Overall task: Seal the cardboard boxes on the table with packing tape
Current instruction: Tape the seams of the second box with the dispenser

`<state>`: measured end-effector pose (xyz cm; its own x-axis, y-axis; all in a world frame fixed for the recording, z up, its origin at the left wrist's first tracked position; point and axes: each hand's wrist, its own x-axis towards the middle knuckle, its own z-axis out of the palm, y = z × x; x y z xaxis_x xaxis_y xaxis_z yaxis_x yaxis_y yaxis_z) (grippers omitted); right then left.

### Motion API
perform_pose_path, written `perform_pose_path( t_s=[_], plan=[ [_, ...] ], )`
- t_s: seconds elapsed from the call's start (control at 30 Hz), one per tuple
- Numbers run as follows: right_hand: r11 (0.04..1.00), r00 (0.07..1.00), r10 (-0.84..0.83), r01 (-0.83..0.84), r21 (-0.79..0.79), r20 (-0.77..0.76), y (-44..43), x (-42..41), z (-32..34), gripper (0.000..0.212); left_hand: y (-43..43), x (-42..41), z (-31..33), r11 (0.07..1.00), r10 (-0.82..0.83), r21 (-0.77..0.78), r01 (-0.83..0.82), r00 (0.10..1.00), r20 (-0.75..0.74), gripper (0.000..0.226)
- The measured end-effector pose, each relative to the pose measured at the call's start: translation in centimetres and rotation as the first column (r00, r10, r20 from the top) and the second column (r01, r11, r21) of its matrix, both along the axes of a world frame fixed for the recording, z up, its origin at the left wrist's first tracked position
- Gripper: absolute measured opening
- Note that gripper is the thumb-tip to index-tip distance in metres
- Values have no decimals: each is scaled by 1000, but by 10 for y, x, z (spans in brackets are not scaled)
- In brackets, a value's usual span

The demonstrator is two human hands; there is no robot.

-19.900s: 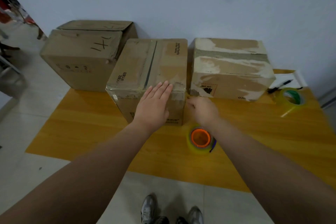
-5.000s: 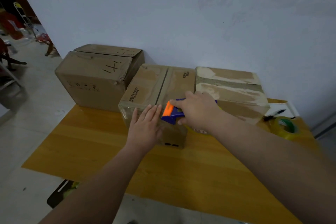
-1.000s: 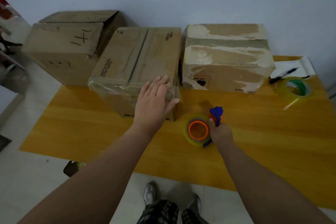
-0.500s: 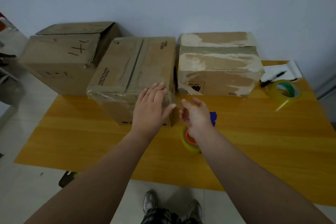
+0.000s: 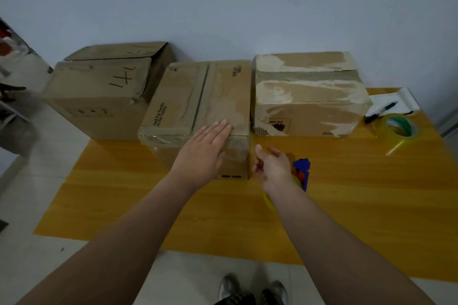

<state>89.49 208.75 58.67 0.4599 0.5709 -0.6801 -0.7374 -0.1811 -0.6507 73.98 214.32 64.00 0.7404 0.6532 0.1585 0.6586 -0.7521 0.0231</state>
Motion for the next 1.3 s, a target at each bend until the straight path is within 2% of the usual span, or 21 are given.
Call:
perform_pose_path(
  t_s=[0.13,0.2,0.27,0.3,0.33,0.37,0.4,0.43,0.5,0.53,0.6,0.63,0.7,0.8,0.83,0.9,0.97,1.03,1.07,1.23,1.3],
  plan=[
    [999,1000,-31,31,13,-2,8,-14,-5,37,1,2,-4,1000,12,-8,-12,999,42,59],
    [1000,997,6,-6,-5,73,11,-19,-9,32,1,2,-7,1000,18,-6,-18,998,63,59],
    [987,945,124,-88,-131,303,8,-23,-11,30,1,2,-8,1000,19,1,-20,996,83,59],
    [975,872,177,-94,-200,456,4,-23,-13,33,1,2,-8,1000,15,0,-15,996,92,59],
    [979,785,174,-70,-193,595,0,-22,-14,34,1,2,-8,1000,10,-3,-10,995,100,58],
    [991,713,129,-74,-109,689,-4,-21,-14,35,2,2,-8,1000,6,-6,-6,994,107,59],
    [994,697,65,-107,13,714,-8,-22,-13,35,2,2,-8,1000,3,-9,-2,994,112,59],
    [978,745,34,-162,131,666,-11,-26,-11,37,2,2,-8,1000,-3,-12,4,994,113,59],
    [907,843,110,-302,293,527,-18,-36,-12,41,3,1,-7,1000,-18,-14,20,993,113,58],
    [877,841,194,-379,294,506,-23,-41,-14,45,4,1,-7,1000,-18,-17,20,993,119,58],
    [822,801,382,-523,227,461,-30,-46,-21,67,4,0,-6,1000,-6,-27,10,991,133,58],
    [789,756,478,-593,160,448,-35,-43,-24,77,5,1,-6,1000,-6,-29,10,991,131,58],
    [722,626,591,-691,12,509,-41,-33,-27,68,5,1,-7,999,-16,-26,19,993,117,58],
    [767,542,520,-636,-82,661,-34,-12,-20,48,6,0,-8,999,-30,-19,32,994,106,58],
    [773,465,512,-616,-152,722,-28,-3,-14,42,6,0,-8,999,-29,-16,31,994,105,59],
    [703,160,584,-590,-397,795,-13,16,2,31,6,0,-7,999,-29,-14,31,994,102,59],
    [566,-130,669,-551,-614,732,3,28,19,25,7,0,-7,999,-36,-16,38,995,93,60],
    [451,-333,699,-482,-751,633,17,33,31,26,9,-1,-6,999,-37,-21,39,996,85,60],
    [419,-395,698,-451,-788,597,23,34,36,27,9,-1,-6,999,-35,-23,37,996,83,60],
    [400,-492,655,-419,-815,574,36,42,57,27,9,-1,-5,999,-36,-36,38,996,77,62],
    [433,-489,616,-445,-784,618,35,48,63,32,10,-1,-3,998,-38,-43,41,996,78,62]
  ],
)
